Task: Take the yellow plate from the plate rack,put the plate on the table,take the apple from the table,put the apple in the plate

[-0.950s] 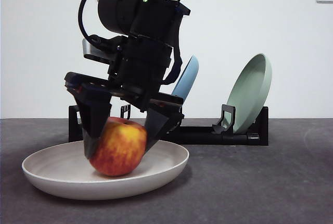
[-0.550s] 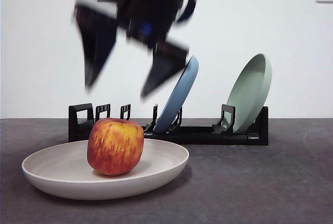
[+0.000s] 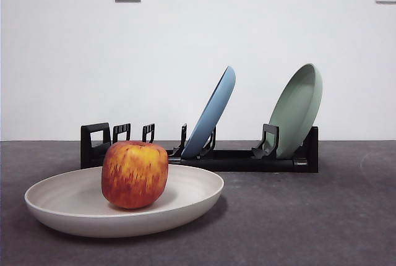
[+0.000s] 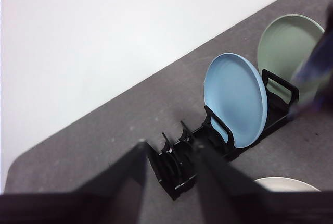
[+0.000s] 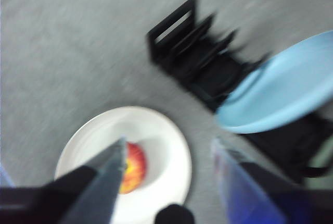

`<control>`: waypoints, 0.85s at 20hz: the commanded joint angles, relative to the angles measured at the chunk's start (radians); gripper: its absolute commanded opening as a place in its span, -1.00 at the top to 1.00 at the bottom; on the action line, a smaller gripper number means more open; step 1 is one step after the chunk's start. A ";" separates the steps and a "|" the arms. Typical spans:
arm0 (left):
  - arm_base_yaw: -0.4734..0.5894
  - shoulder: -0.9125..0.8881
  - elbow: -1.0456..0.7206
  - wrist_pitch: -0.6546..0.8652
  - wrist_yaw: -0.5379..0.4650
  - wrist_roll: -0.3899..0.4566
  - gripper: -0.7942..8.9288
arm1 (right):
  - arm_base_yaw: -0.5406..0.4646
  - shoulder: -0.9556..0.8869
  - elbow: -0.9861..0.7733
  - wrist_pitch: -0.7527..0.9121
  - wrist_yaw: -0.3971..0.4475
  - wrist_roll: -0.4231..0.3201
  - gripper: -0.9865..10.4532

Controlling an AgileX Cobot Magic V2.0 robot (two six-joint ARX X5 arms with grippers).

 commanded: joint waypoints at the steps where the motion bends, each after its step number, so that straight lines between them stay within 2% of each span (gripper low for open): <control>1: 0.028 0.017 -0.003 0.016 0.047 0.059 0.86 | -0.061 -0.063 -0.001 -0.020 0.005 -0.031 0.85; 4: 0.127 0.029 -0.003 0.014 0.197 0.059 0.86 | -0.178 -0.134 -0.001 -0.082 0.002 -0.032 0.85; 8: 0.318 0.029 -0.008 -0.025 0.385 0.059 0.86 | -0.327 -0.187 -0.013 -0.209 -0.005 -0.035 0.85; 10: 0.411 0.023 -0.034 -0.035 0.478 0.058 0.86 | -0.379 -0.222 -0.053 -0.206 -0.008 -0.023 0.85; 13: 0.512 -0.004 -0.131 0.016 0.595 0.045 0.86 | -0.396 -0.306 -0.183 -0.107 -0.031 0.005 0.85; 17: 0.562 -0.072 -0.333 0.148 0.603 -0.009 0.86 | -0.394 -0.458 -0.463 0.109 -0.031 0.066 0.85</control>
